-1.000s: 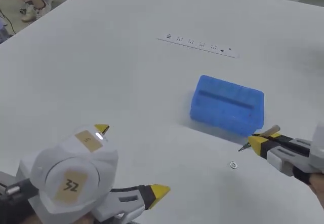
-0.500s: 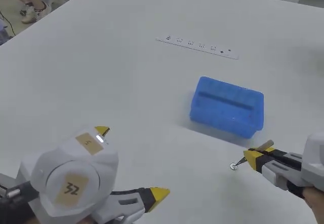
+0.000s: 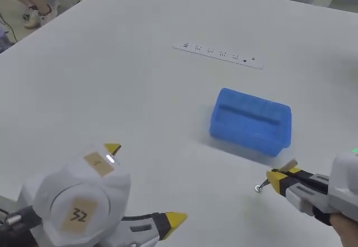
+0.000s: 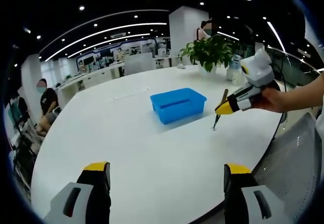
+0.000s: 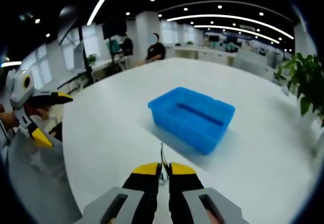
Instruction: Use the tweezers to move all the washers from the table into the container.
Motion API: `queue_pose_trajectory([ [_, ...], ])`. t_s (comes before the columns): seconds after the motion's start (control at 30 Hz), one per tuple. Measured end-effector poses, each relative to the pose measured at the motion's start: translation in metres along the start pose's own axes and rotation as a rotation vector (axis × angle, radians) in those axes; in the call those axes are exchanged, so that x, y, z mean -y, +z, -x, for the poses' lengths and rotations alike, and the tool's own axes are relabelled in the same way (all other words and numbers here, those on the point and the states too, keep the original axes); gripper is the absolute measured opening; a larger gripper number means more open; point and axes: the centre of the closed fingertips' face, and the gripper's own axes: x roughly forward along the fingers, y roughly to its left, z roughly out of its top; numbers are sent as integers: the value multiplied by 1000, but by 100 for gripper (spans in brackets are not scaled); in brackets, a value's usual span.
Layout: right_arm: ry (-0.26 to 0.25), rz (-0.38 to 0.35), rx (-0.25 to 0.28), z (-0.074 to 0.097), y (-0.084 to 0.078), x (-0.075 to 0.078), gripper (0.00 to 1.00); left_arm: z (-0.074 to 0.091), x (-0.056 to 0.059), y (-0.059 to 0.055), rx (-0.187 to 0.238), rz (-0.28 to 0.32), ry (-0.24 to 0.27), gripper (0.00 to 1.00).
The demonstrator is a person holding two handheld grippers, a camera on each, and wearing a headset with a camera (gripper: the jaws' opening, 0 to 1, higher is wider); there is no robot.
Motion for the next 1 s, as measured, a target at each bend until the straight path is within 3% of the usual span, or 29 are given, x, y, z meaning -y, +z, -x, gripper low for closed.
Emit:
queue_pose_trajectory([
  [0.4,8,9,-9,-1,3,2,2,0,1,-1,-1,-7,-4,95],
  [1.0,12,31,75,17,54,6,2,0,3,-1,-3,-11,-13,95],
])
